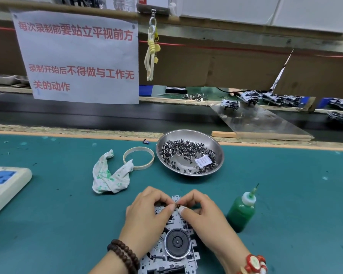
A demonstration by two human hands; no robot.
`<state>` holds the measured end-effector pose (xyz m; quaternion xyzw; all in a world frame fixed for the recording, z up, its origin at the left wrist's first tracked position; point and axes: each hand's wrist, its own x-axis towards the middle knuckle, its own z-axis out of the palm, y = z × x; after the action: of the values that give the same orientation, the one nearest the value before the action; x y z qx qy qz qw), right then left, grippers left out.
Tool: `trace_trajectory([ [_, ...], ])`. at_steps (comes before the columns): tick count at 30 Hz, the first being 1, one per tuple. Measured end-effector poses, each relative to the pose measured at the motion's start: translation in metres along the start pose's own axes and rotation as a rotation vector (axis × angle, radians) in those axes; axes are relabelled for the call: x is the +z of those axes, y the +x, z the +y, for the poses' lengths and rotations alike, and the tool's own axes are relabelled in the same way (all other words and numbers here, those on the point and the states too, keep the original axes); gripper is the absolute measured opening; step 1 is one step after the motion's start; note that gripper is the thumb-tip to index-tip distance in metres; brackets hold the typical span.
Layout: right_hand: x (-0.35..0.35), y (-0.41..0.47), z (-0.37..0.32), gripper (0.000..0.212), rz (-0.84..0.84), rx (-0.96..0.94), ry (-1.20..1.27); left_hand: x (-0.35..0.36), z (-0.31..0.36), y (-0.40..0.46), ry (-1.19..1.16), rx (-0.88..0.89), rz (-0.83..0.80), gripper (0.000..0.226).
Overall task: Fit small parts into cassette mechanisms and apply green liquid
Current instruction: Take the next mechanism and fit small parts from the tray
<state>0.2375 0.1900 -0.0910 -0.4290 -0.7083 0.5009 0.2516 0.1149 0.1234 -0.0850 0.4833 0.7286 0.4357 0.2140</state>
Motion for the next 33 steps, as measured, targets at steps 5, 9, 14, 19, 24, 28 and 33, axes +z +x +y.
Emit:
trace_trajectory([
  [5,0.002,0.001,-0.005,0.020,0.016,0.029,0.020,0.002,-0.002,-0.002,0.012,0.047,0.018,0.026],
  [9,0.008,0.001,-0.005,0.026,0.071,0.050,0.020,0.004,-0.005,-0.005,0.054,0.128,0.023,0.027],
  [14,0.013,0.000,-0.002,0.023,0.108,0.089,0.062,0.003,-0.006,-0.006,0.049,0.213,0.018,0.028],
  [19,0.011,-0.001,-0.006,0.022,0.127,0.068,0.040,0.001,-0.009,-0.009,0.119,0.278,0.000,0.029],
  [24,0.005,-0.038,-0.005,0.028,0.222,-0.086,-0.021,0.003,-0.009,-0.011,0.063,0.265,0.047,0.028],
  [28,-0.017,-0.070,0.007,0.028,0.793,-0.254,0.162,0.007,-0.008,-0.013,0.007,0.233,0.037,0.026],
  [33,-0.048,-0.062,0.025,0.082,0.797,-0.023,-0.061,0.017,0.000,-0.014,-0.045,0.194,0.013,0.028],
])
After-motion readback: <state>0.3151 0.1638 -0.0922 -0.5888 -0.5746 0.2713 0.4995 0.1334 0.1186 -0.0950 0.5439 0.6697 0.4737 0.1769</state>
